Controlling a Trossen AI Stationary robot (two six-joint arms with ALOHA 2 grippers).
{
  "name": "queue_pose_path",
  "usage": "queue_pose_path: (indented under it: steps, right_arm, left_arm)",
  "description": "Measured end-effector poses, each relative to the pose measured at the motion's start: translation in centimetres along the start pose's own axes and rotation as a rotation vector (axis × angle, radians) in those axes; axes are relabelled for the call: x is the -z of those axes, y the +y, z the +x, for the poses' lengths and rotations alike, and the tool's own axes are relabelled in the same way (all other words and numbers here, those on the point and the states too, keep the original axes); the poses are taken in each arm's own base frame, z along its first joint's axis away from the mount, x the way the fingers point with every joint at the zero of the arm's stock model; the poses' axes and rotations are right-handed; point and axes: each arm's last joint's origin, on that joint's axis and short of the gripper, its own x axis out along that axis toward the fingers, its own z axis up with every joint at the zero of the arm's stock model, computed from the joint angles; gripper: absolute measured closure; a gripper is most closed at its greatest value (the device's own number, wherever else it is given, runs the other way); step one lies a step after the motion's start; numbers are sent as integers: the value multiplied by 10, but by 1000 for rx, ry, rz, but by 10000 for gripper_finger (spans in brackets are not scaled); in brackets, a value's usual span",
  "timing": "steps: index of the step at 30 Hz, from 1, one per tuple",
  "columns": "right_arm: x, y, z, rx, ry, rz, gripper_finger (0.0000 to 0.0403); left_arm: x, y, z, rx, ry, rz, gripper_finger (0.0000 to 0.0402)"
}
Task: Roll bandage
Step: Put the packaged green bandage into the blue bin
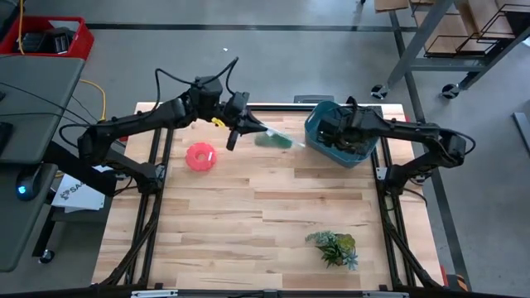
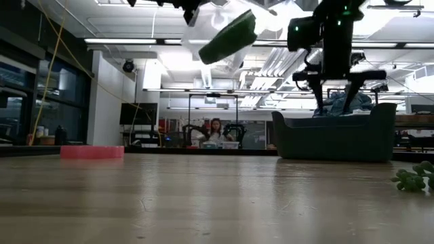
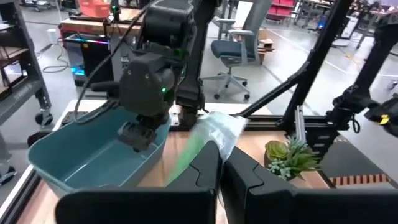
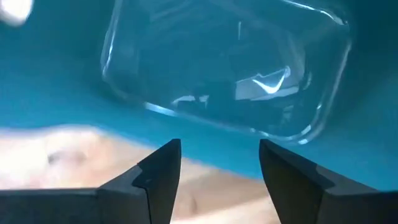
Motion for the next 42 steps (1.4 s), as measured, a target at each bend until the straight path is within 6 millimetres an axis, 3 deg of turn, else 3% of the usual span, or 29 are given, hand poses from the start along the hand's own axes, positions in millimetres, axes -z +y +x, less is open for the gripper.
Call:
queue_pose_path:
  steps: [4,6,9,11,18,28,36,42]
  right_arm:
    - [-14,-2,17,-19,-9,83,221]
    - [-22,-5,27,-17,-7,106,261]
    - [-33,-9,42,-43,-2,104,361]
    - [-39,-10,51,-94,13,104,387]
    - [-47,-6,69,-255,30,163,399]
    - [-30,0,78,-346,24,113,403]
    - [-9,22,95,-389,25,65,403]
    - [27,53,104,-565,94,77,403]
  left_arm:
    - [-2,1,-4,-10,-7,-6,401]
    - [-4,1,-6,-13,-24,-10,401]
    - [-6,0,-7,-20,-33,-27,401]
    - [-7,0,-7,-20,-45,-45,401]
    - [-19,0,-9,-21,-159,-72,401]
    - [-38,-15,-13,48,-302,-112,401]
    - [-62,-47,-53,82,-419,-59,401]
    - [-74,-71,-92,63,-491,0,402]
